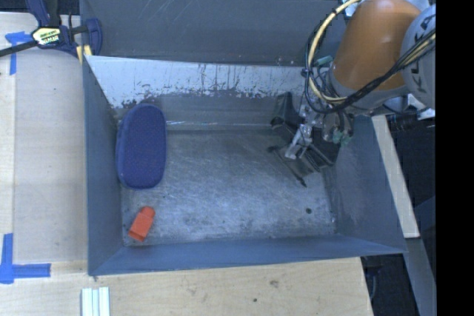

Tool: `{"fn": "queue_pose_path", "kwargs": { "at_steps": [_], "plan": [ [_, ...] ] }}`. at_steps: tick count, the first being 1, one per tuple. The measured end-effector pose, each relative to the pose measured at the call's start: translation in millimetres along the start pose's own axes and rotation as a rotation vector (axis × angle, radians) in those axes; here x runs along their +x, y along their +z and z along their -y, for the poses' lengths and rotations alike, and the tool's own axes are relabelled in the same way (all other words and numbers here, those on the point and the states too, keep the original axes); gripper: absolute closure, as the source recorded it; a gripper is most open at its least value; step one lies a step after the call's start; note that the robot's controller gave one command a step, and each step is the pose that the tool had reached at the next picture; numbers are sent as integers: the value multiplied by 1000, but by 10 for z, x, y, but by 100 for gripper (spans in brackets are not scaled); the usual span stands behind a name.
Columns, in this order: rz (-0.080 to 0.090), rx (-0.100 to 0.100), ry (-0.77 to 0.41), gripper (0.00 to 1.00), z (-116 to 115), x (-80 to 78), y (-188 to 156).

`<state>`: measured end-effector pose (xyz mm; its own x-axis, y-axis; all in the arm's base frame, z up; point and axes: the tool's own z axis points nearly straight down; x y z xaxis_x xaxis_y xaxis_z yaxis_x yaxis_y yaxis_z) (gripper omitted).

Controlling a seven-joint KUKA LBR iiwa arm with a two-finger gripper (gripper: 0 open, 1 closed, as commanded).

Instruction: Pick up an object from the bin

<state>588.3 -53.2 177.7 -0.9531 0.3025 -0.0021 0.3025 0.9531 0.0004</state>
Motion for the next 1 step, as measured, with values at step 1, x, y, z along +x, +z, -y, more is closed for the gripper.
{"fn": "queue_pose_path", "kwargs": {
  "at_steps": [1],
  "plan": [
    [-1, 0, -35, 100, 15, 116, -554]
  ]
}}
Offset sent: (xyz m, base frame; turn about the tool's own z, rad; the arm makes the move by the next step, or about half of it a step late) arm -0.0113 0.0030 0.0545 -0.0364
